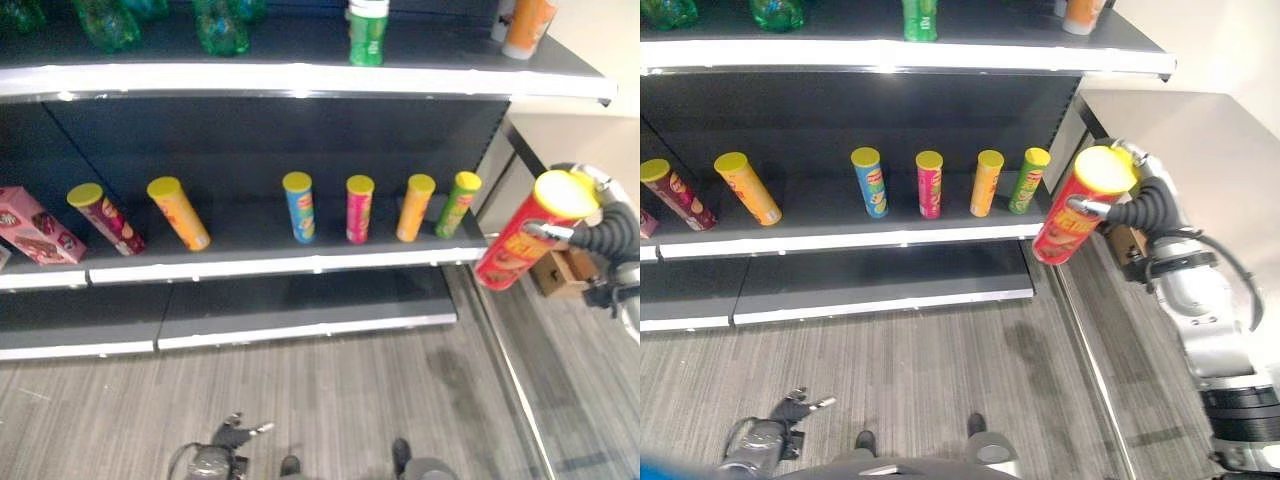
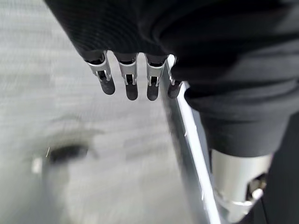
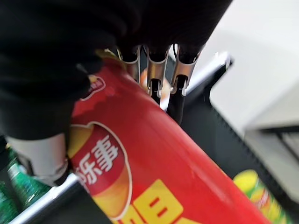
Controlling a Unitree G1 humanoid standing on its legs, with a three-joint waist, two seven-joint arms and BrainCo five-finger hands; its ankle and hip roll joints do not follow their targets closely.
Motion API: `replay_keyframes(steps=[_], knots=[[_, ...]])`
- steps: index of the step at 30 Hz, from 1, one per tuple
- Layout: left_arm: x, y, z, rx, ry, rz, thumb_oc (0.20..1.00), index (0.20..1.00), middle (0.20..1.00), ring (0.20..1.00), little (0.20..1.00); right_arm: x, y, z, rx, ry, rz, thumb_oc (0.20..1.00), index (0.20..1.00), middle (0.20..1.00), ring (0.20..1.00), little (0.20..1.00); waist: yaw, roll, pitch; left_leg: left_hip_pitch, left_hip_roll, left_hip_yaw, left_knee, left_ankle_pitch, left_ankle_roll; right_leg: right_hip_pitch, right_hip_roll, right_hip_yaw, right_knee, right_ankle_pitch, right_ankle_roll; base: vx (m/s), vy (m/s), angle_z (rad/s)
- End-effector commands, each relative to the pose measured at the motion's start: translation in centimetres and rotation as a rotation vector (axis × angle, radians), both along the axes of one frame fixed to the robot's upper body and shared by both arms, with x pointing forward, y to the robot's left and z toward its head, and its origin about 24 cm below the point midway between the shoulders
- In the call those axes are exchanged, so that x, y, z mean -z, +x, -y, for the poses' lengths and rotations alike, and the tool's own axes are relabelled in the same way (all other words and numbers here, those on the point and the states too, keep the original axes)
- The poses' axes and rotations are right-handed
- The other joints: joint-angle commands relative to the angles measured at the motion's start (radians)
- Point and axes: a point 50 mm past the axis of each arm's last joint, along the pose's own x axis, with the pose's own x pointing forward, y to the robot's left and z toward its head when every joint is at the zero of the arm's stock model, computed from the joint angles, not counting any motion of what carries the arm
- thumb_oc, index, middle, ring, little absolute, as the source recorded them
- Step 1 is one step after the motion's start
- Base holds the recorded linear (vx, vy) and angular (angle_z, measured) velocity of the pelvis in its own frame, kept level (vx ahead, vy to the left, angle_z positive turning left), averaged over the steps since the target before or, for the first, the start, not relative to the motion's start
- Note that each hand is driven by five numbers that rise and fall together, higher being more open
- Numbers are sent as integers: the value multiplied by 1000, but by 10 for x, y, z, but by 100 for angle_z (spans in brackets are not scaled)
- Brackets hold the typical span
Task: Put the goods on the table back onto the shelves and tidy them up.
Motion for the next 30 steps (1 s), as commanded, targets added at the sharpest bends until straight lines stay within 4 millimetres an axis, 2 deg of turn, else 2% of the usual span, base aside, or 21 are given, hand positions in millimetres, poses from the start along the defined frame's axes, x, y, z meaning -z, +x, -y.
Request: replay_keyframes(steps=[1, 4, 6, 8, 10, 12, 13, 14, 16, 18, 19, 21, 22, 23, 25, 28, 30], knots=[[-7, 5, -25, 54, 88, 5, 1000, 1000, 1000, 1000, 1000, -31, -5, -20, -108, -26, 172, 200, 200, 200, 200, 200, 37, -58, -29, 50, -93, 48, -31, -79, 42, -98, 41, -137, 133, -99, -11, -21, -2, -4], [-7, 7, -22, 62, 77, 16, 1000, 1000, 1000, 1000, 1000, -32, -5, -28, -146, -53, 165, 200, 200, 200, 200, 200, 40, -67, -24, 44, -111, 36, -14, -83, 45, -60, 47, -142, 94, -102, -24, 18, -11, 18], [-6, 3, -20, 43, 66, 16, 1000, 1000, 1000, 1000, 1000, -32, -4, -49, -255, -68, 153, 200, 200, 200, 200, 200, 57, -73, -27, 34, -118, 33, 27, -101, 38, -26, 54, -120, 35, -90, -31, 50, -48, 14], [-7, 4, -19, 40, 60, 32, 1000, 1000, 1000, 1000, 1000, -31, -3, -60, -313, -92, 130, 200, 200, 200, 200, 200, 67, -77, -15, -6, -119, 26, 136, -131, 26, -19, 51, -124, 28, -92, -38, 8, -58, -5], [-9, 9, -18, 28, 51, 54, 1000, 1000, 1000, 1000, 1000, -29, 0, -71, -374, -113, 100, 200, 200, 200, 200, 200, 77, -83, 20, -75, -116, 27, 297, -167, -2, 0, 39, -138, 22, -101, -49, -41, -24, 6], [-9, 8, -17, 20, 51, 53, 1000, 1000, 1000, 1000, 1000, -28, 2, -74, -383, -121, 86, 200, 200, 200, 200, 200, 76, -79, 26, -96, -107, 26, 346, -174, -7, 14, 43, -147, 15, -104, -54, 23, 37, 36], [-9, 7, -18, -12, 38, 58, 1000, 1000, 1000, 1000, 1000, -23, 4, -80, -404, -162, 46, 200, 200, 200, 200, 200, 87, -73, 36, -119, -70, 27, 377, -144, -21, 45, 37, -160, -3, -117, -57, 119, 106, 47], [-8, 5, -17, -20, 35, 54, 1000, 1000, 1000, 1000, 1000, -21, 4, -83, -421, -171, 34, 200, 200, 200, 200, 200, 90, -68, 36, -118, -47, 21, 350, -136, -24, 53, 33, -164, -8, -120, -53, 171, 160, 31], [-7, 1, -17, -27, 35, 45, 1000, 1000, 1000, 1000, 1000, -19, 6, -91, -457, -187, 20, 200, 200, 200, 200, 200, 100, -66, 29, -106, 3, -8, 251, -99, -30, 53, 18, -162, -13, -126, -42, 146, 187, 8], [-7, 0, -19, -44, 39, 45, 1000, 1000, 1000, 1000, 1000, -19, 7, -96, -481, -183, 21, 200, 200, 200, 200, 200, 111, -60, 31, -130, 70, -56, 138, -15, -44, 44, 1, -157, -8, -140, -27, 106, 198, 12], [-7, 0, -19, -44, 38, 45, 1000, 1000, 1000, 1000, 1000, -19, 7, -96, -481, -184, 21, 200, 200, 200, 200, 200, 109, -59, 30, -127, 71, -57, 130, -11, -45, 43, 2, -158, -7, -141, -28, 101, 182, 19], [-8, -3, -28, -56, 65, 43, 1000, 1000, 1000, 1000, 1000, -16, 9, -92, -452, -185, 14, 200, 200, 200, 200, 200, 116, -47, 23, -188, 136, -85, -3, 66, -76, 66, -26, -152, -16, -176, 2, 255, 376, 16], [-9, -4, -30, -49, 67, 46, 1000, 1000, 1000, 1000, 1000, -14, 9, -91, -447, -183, 3, 200, 200, 200, 200, 200, 118, -41, 20, -199, 141, -67, -9, 79, -86, 80, -39, -155, -19, -180, 11, 322, 448, 29], [-8, -8, -31, -45, 69, 33, 1000, 1000, 1000, 1000, 1000, -12, 9, -90, -440, -182, -6, 200, 200, 200, 200, 200, 121, -32, 10, -182, 142, -69, -27, 79, -90, 85, -42, -150, -20, -180, 16, 270, 381, 18], [-6, -9, -27, -24, 69, 15, 1000, 1000, 1000, 1000, 1000, -5, 8, -90, -428, -182, -19, 200, 200, 200, 200, 200, 121, -13, -6, -173, 125, -59, -25, 89, -102, 100, -78, -156, -17, -159, 41, 264, 438, -4], [-9, -1, -31, -1, 90, 31, 1000, 1000, 1000, 1000, 1000, -1, 8, -97, -447, -162, -19, 200, 200, 200, 200, 200, 128, -36, -16, -165, 61, -22, 37, 32, -72, 98, -164, -142, 14, -124, 77, 254, 387, 14], [-11, 3, -34, 10, 115, 37, 1000, 1000, 1000, 1000, 1000, -1, 9, -105, -470, -154, -14, 200, 200, 200, 200, 200, 131, -50, -19, -161, 33, 4, 57, 5, -47, 68, -202, -130, 50, -90, 92, 186, 360, -12]])
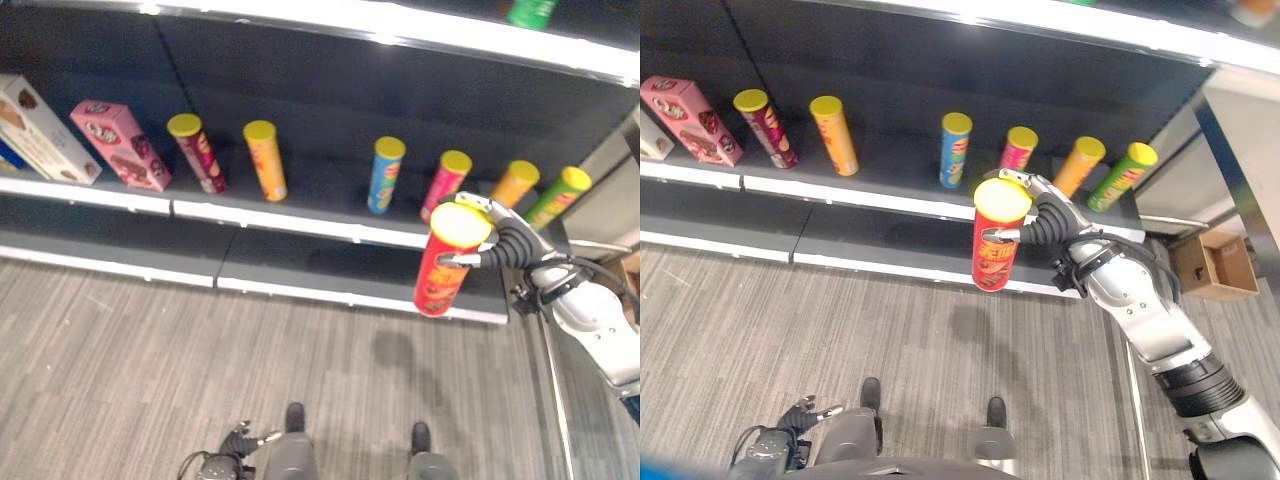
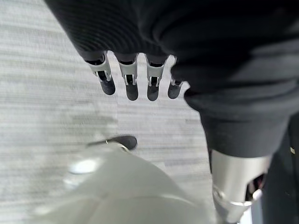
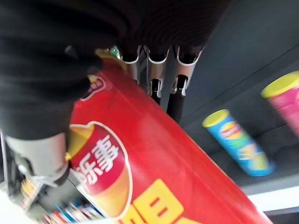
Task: Put the goods on the table back onto the shelves and tidy them up.
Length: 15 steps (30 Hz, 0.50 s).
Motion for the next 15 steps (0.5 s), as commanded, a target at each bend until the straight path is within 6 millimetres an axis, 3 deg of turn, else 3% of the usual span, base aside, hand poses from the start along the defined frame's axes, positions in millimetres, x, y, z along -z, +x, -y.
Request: replay_keyframes(steps=[1, 2, 3, 5, 7, 9, 12, 13, 15], knots=[[-3, 7, 3, 23, 16, 41, 1000, 1000, 1000, 1000, 1000, -36, 0, -2, -25, -63, 166, 200, 200, 200, 200, 200, 15, 37, -94, 41, 105, -6, -172, 70, -58, 25, 4, -32, 78, -173, 133, 101, 249, -36], [-3, 7, 3, 23, 16, 41, 1000, 1000, 1000, 1000, 1000, -36, 0, -3, -25, -62, 167, 200, 200, 200, 200, 200, 16, 35, -95, 40, 103, -4, -171, 69, -57, 22, 2, -29, 79, -174, 134, 125, 346, -38], [-6, 10, -1, 15, 25, 54, 1000, 1000, 1000, 1000, 1000, -35, 1, -5, -24, -68, 163, 200, 200, 200, 200, 200, 17, 30, -95, 53, 76, 15, -176, 54, -31, -8, -25, -37, 133, -123, 137, 73, 215, -29], [-6, 11, -2, 9, 29, 56, 1000, 1000, 1000, 1000, 1000, -35, 3, -6, -17, -69, 167, 200, 200, 200, 200, 200, 17, 26, -92, 63, 57, 23, -181, 49, -14, -32, -38, -33, 179, -89, 131, 101, 281, -22], [-6, 5, -6, 18, 40, 37, 1000, 1000, 1000, 1000, 1000, -31, 2, -1, 4, -78, 157, 200, 200, 200, 200, 200, 6, 30, -89, 89, 26, 8, -202, 40, 12, -63, 9, 33, 241, -76, 107, 173, 283, -1], [-4, 3, -4, 26, 37, 26, 1000, 1000, 1000, 1000, 1000, -31, 1, 2, 14, -78, 150, 200, 200, 200, 200, 200, -6, 39, -87, 118, 9, 2, -228, 33, 23, -83, 59, 61, 217, -106, 100, 158, 152, 21], [-2, 5, 4, 34, 19, 21, 1000, 1000, 1000, 1000, 1000, -36, 3, -4, -16, -45, 160, 200, 200, 200, 200, 200, -26, 56, -64, 166, -8, -7, -241, 14, 36, -174, 143, 31, 151, -127, 77, 130, 83, 5], [-2, 5, 4, 34, 19, 22, 1000, 1000, 1000, 1000, 1000, -36, 3, -4, -16, -45, 160, 200, 200, 200, 200, 200, -26, 56, -63, 167, -8, -7, -241, 14, 36, -173, 143, 31, 151, -127, 77, 120, 75, 6], [0, 10, 13, 45, -4, 28, 1000, 1000, 1000, 1000, 1000, -35, 4, -10, -46, -19, 147, 200, 200, 200, 200, 200, -46, 53, -41, 207, -34, -7, -228, -14, 47, -220, 193, -34, 87, -107, 75, 196, 44, 14]])
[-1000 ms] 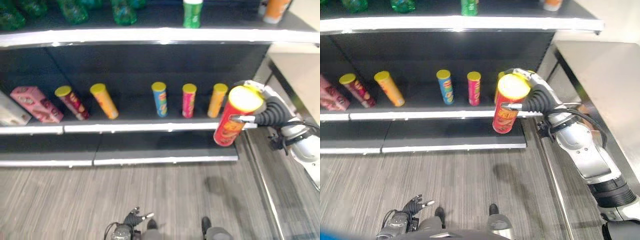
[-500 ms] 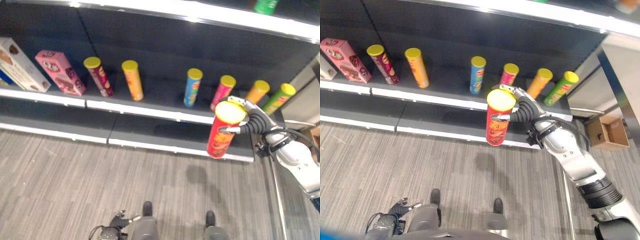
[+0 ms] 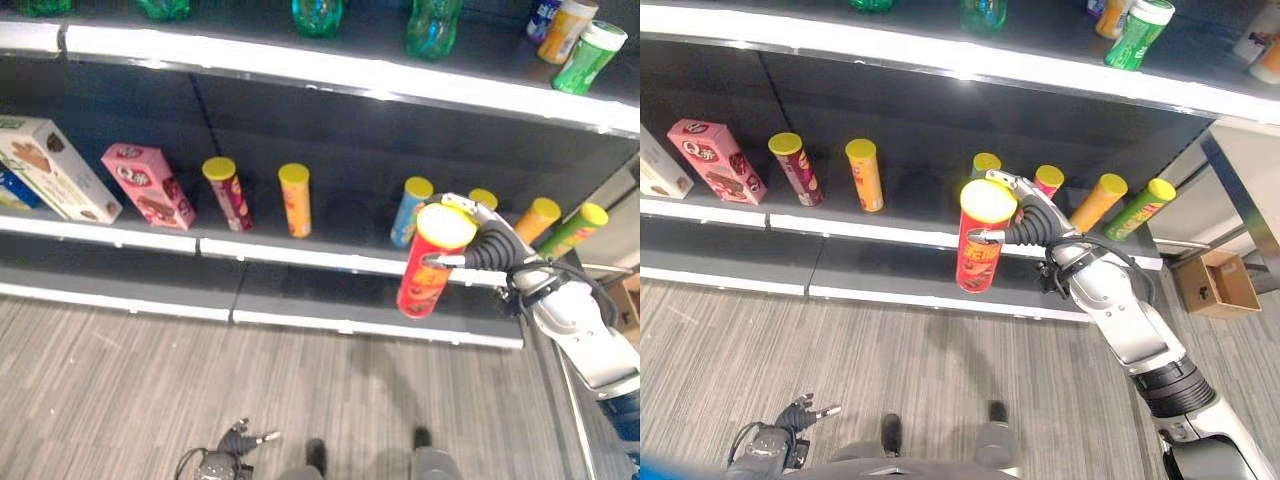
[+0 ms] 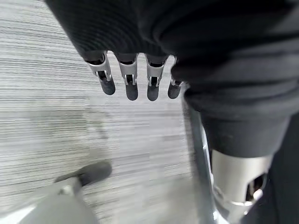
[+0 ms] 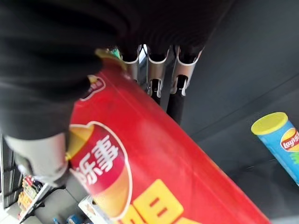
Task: Put the goods on the table back onto the shelves and tidy them up.
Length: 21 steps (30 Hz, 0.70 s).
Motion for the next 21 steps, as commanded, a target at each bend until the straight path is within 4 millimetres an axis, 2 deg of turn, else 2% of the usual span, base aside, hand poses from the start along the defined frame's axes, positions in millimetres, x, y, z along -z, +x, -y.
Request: replay_keyframes(steps=[1, 3, 7, 10, 11, 12, 14, 16, 17, 18, 21], knots=[[-6, 22, 7, 29, -11, 74, 1000, 1000, 1000, 1000, 1000, -35, 0, -9, -73, -8, 144, 200, 200, 200, 200, 200, -1, 14, 17, -11, 21, -45, 67, -100, -79, 46, 66, -120, 7, -89, -17, 214, -27, 23], [-6, 23, 9, 39, -14, 78, 1000, 1000, 1000, 1000, 1000, -35, 0, -9, -81, -10, 137, 200, 200, 200, 200, 200, 1, 8, 10, -4, 17, -47, 71, -109, -84, 79, 71, -118, -17, -93, -32, 148, -67, 19], [-5, 18, 11, 40, -23, 74, 1000, 1000, 1000, 1000, 1000, -35, -1, -16, -131, -4, 118, 200, 200, 200, 200, 200, 12, 10, -9, 12, 47, -39, 87, -131, -107, 125, 82, -145, -37, -106, -50, 129, -118, 1], [-5, 18, 11, 41, -24, 74, 1000, 1000, 1000, 1000, 1000, -33, 0, -19, -146, -23, 107, 200, 200, 200, 200, 200, 18, 5, -8, -3, 63, -44, 157, -156, -127, 144, 86, -165, -32, -127, -62, 84, -135, 10], [-5, 18, 11, 38, -26, 76, 1000, 1000, 1000, 1000, 1000, -33, 1, -21, -154, -29, 105, 200, 200, 200, 200, 200, 21, 3, -5, -17, 69, -42, 208, -170, -140, 157, 86, -176, -32, -138, -68, 74, -176, 37], [-8, 21, 13, 25, -49, 101, 1000, 1000, 1000, 1000, 1000, -36, 2, -28, -172, -43, 114, 200, 200, 200, 200, 200, 46, 1, 34, -122, 86, -55, 472, -137, -186, 207, 86, -198, -30, -169, -102, 94, -195, 36], [-7, 19, 14, 4, -56, 103, 1000, 1000, 1000, 1000, 1000, -34, 5, -27, -157, -57, 108, 200, 200, 200, 200, 200, 57, 0, 54, -167, 108, -55, 556, -92, -203, 246, 87, -213, -48, -184, -113, 63, -80, 35], [-7, 18, 14, -2, -59, 103, 1000, 1000, 1000, 1000, 1000, -33, 6, -28, -151, -60, 107, 200, 200, 200, 200, 200, 58, 3, 60, -178, 127, -52, 555, -80, -206, 260, 88, -217, -57, -188, -113, 96, 39, 29], [-6, 16, 14, -9, -60, 100, 1000, 1000, 1000, 1000, 1000, -32, 9, -31, -150, -71, 111, 200, 200, 200, 200, 200, 63, 5, 53, -171, 162, -53, 456, -87, -202, 270, 77, -213, -67, -193, -97, 203, 116, 2], [-5, 14, 14, -12, -56, 95, 1000, 1000, 1000, 1000, 1000, -30, 10, -33, -146, -70, 107, 200, 200, 200, 200, 200, 64, 7, 46, -150, 176, -57, 396, -97, -201, 269, 71, -208, -68, -197, -88, 239, 183, -27], [-6, 15, 12, -26, -44, 98, 1000, 1000, 1000, 1000, 1000, -23, 14, -37, -135, -71, 100, 200, 200, 200, 200, 200, 75, 33, 32, -155, 232, -140, 164, -4, -221, 267, 60, -179, -64, -216, -68, 192, 215, 17]])
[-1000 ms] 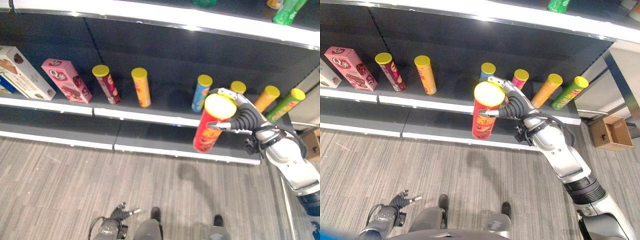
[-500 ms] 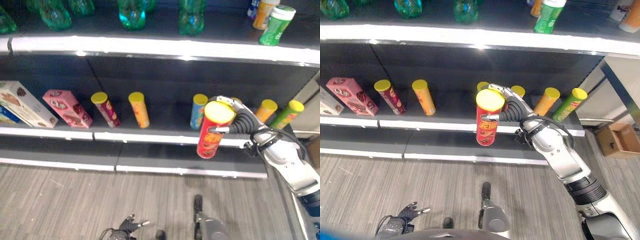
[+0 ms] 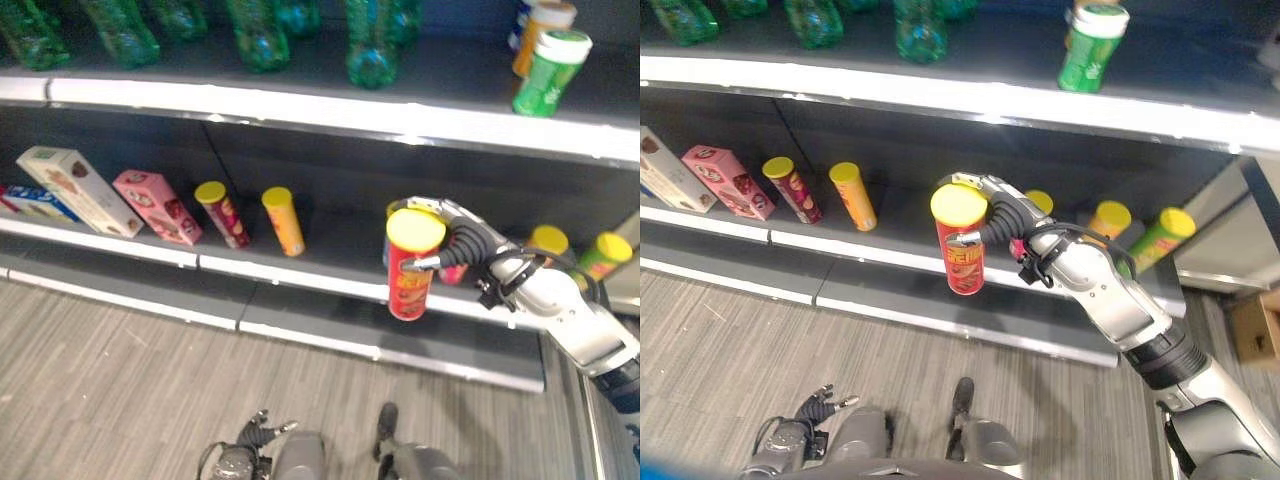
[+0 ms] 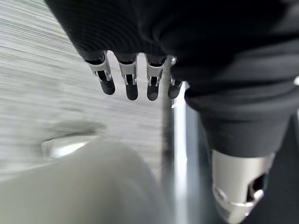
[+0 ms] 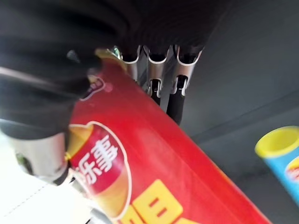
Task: Put the goods on the table back onto the shelves and tidy them up.
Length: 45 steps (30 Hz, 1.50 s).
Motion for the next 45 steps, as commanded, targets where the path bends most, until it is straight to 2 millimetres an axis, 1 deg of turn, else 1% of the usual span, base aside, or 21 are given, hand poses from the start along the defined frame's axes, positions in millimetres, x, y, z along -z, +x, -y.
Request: replay_keyframes(steps=[1, 3, 4, 5, 6, 8, 11, 12, 14, 18, 22, 28, 30, 32, 35, 36, 37, 40, 43, 44, 45], knots=[[-5, 7, -8, -34, 23, 42, 1000, 1000, 1000, 1000, 1000, -17, -7, -14, -56, 31, 117, 200, 200, 200, 200, 200, 44, -13, -46, 73, -19, -43, -135, 78, -42, 270, -82, 8, -569, 169, 142, 196, 240, -2], [-5, 6, -10, -41, 28, 34, 1000, 1000, 1000, 1000, 1000, -11, -6, -13, -33, 22, 101, 200, 200, 200, 200, 200, 39, 5, -58, 83, -23, -77, -160, 71, -43, 280, -88, 30, -565, 160, 150, 256, 289, -50], [-5, 8, -9, -27, 27, 31, 1000, 1000, 1000, 1000, 1000, -5, -5, -12, -10, -2, 95, 200, 200, 200, 200, 200, 30, 12, -72, 91, -55, -80, -166, 62, -36, 282, -118, 52, -564, 182, 160, 222, 272, -32], [-5, 8, -9, -27, 28, 31, 1000, 1000, 1000, 1000, 1000, -5, -5, -12, -10, -2, 95, 200, 200, 200, 200, 200, 31, 11, -72, 91, -56, -79, -166, 62, -35, 281, -119, 52, -564, 182, 161, 208, 292, -20], [-5, 9, -9, -20, 30, 30, 1000, 1000, 1000, 1000, 1000, -3, -5, -13, -3, -13, 101, 200, 200, 200, 200, 200, 32, 11, -75, 96, -69, -69, -166, 56, -30, 279, -136, 62, -560, 189, 166, 110, 201, -6], [-6, 14, -8, 2, 44, 35, 1000, 1000, 1000, 1000, 1000, -5, -4, -21, -21, 1, 114, 200, 200, 200, 200, 200, 35, 4, -72, 105, -94, -35, -166, 37, -14, 263, -170, 85, -553, 203, 186, 143, 276, -30], [-11, 22, -15, -12, 69, 61, 1000, 1000, 1000, 1000, 1000, -8, 0, -29, -28, -10, 135, 200, 200, 200, 200, 200, 40, -2, -62, 101, -124, 8, -180, 30, 10, 215, -207, 105, -547, 238, 210, 33, 198, -46], [-11, 22, -15, -12, 69, 62, 1000, 1000, 1000, 1000, 1000, -8, 0, -30, -29, -10, 136, 200, 200, 200, 200, 200, 41, -3, -63, 99, -125, 10, -180, 30, 10, 212, -209, 107, -547, 238, 211, 3, 140, -21], [-12, 26, -16, -16, 79, 68, 1000, 1000, 1000, 1000, 1000, -12, 5, -35, -21, -22, 156, 200, 200, 200, 200, 200, 43, -5, -58, 86, -147, 31, -198, 30, 26, 178, -235, 115, -552, 263, 229, 11, 191, -9], [-13, 30, -15, -27, 85, 81, 1000, 1000, 1000, 1000, 1000, -24, 12, -38, 1, -26, 210, 200, 200, 200, 200, 200, 50, -1, -35, 51, -172, 37, -210, 39, 35, 132, -262, 114, -545, 288, 244, -21, 113, -3], [-13, 30, -15, -31, 91, 82, 1000, 1000, 1000, 1000, 1000, -33, 20, -34, 58, -40, 261, 200, 200, 200, 200, 200, 56, 2, -15, 21, -179, 34, -216, 51, 36, 97, -269, 110, -538, 300, 247, -23, 14, 10], [-13, 33, -13, -38, 91, 84, 1000, 1000, 1000, 1000, 1000, -46, 22, -32, 126, -7, 366, 200, 200, 200, 200, 200, 61, 13, 16, -3, -174, 31, -218, 61, 35, 62, -264, 113, -531, 305, 245, -5, -2, -1], [-14, 39, -7, -27, 90, 96, 1000, 1000, 1000, 1000, 1000, -56, 23, -31, 196, 32, 468, 200, 200, 200, 200, 200, 64, 32, 44, -25, -168, 25, -219, 70, 32, 32, -258, 118, -524, 306, 241, -61, -21, -4], [-15, 42, -3, -22, 89, 111, 1000, 1000, 1000, 1000, 1000, -62, 24, -31, 233, 56, 532, 200, 200, 200, 200, 200, 64, 44, 56, -37, -165, 22, -222, 77, 30, 20, -257, 117, -524, 309, 239, -23, -12, -2], [-17, 47, 1, 1, 92, 132, 1000, 1000, 1000, 1000, 1000, -79, 28, -31, 289, 69, 637, 200, 200, 200, 200, 200, 71, 64, 73, -55, -164, 16, -231, 91, 27, 5, -256, 113, -527, 312, 238, -35, -10, 0], [-17, 47, 1, 0, 92, 132, 1000, 1000, 1000, 1000, 1000, -80, 28, -31, 289, 69, 637, 200, 200, 200, 200, 200, 71, 64, 73, -55, -164, 16, -231, 91, 27, 5, -256, 113, -527, 313, 238, 0, 0, 0], [-18, 49, 3, 9, 92, 142, 1000, 1000, 1000, 1000, 1000, -88, 31, -29, 326, 71, 684, 200, 200, 200, 200, 200, 77, 74, 77, -62, -166, 12, -236, 96, 25, 2, -257, 110, -531, 315, 238, 0, 0, 0], [-20, 51, 4, 15, 101, 160, 1000, 1000, 1000, 1000, 1000, -102, 31, -24, 382, 92, 769, 200, 200, 200, 200, 200, 87, 91, 86, -77, -171, 4, -239, 103, 24, -8, -258, 110, -529, 314, 239, -27, 2, 5], [-21, 54, 4, 14, 102, 171, 1000, 1000, 1000, 1000, 1000, -106, 34, -21, 419, 97, 796, 200, 200, 200, 200, 200, 92, 103, 87, -82, -176, -2, -241, 106, 25, -13, -261, 106, -525, 314, 240, -11, 16, 15], [-22, 54, 4, 16, 101, 179, 1000, 1000, 1000, 1000, 1000, -113, 34, -19, 440, 106, 836, 200, 200, 200, 200, 200, 100, 119, 92, -89, -181, -10, -242, 107, 26, -17, -265, 100, -523, 314, 242, -6, 13, 16], [-22, 55, 5, 17, 101, 180, 1000, 1000, 1000, 1000, 1000, -113, 34, -19, 440, 106, 836, 200, 200, 200, 200, 200, 100, 120, 92, -90, -181, -11, -242, 107, 26, -17, -265, 99, -523, 314, 242, -6, 13, 6]])
